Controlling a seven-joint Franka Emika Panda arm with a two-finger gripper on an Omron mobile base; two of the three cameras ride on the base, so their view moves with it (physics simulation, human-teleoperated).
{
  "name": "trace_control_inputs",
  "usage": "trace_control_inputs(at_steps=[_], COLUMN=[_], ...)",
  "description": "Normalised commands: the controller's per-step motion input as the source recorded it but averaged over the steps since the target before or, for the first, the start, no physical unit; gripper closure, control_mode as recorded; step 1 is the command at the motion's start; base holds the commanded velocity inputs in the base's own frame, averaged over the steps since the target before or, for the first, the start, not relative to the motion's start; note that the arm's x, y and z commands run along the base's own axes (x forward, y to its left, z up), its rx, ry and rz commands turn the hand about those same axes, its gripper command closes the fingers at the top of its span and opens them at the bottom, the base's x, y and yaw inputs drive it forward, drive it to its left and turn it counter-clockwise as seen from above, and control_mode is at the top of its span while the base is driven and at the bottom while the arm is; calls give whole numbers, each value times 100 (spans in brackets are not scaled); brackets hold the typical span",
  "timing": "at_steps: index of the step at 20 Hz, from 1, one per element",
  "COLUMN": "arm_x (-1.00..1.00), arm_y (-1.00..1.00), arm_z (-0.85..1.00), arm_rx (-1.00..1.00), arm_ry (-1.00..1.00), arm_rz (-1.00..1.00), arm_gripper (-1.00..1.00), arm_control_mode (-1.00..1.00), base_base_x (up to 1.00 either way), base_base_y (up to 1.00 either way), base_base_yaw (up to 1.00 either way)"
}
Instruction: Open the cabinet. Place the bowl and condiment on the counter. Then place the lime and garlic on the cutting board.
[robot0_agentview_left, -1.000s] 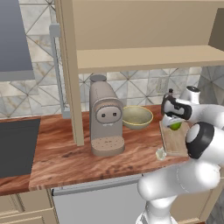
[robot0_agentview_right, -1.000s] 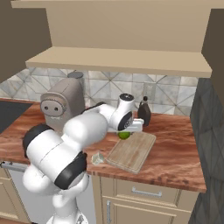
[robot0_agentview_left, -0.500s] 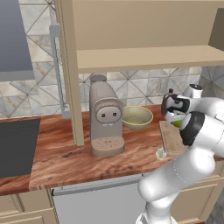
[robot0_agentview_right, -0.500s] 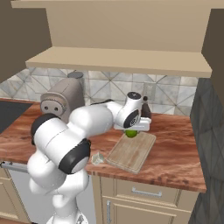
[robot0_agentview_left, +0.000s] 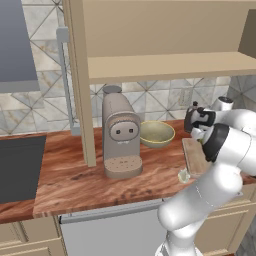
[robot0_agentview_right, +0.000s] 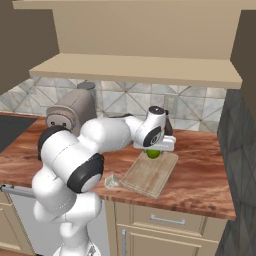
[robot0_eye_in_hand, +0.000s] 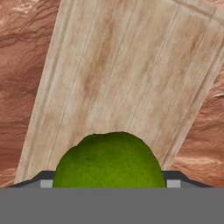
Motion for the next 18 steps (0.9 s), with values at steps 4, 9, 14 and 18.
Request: trace_control_inputs(at_steps=[4, 9, 14, 18], arm_x=[-2, -2, -7, -5], arm_y=[0, 0, -1, -5], arm_z=[-16, -9, -8, -14], arm_rx=[-2, 0, 0, 0], arm_ry=[0, 0, -1, -1], arm_rz=[0, 0, 0, 0], arm_gripper=[100, 100, 100, 100], arm_control_mode=[-100, -100, -100, -100], base_base_x=[0, 0, 0, 0], base_base_y=[0, 0, 0, 0], base_base_yaw=[0, 0, 0, 0])
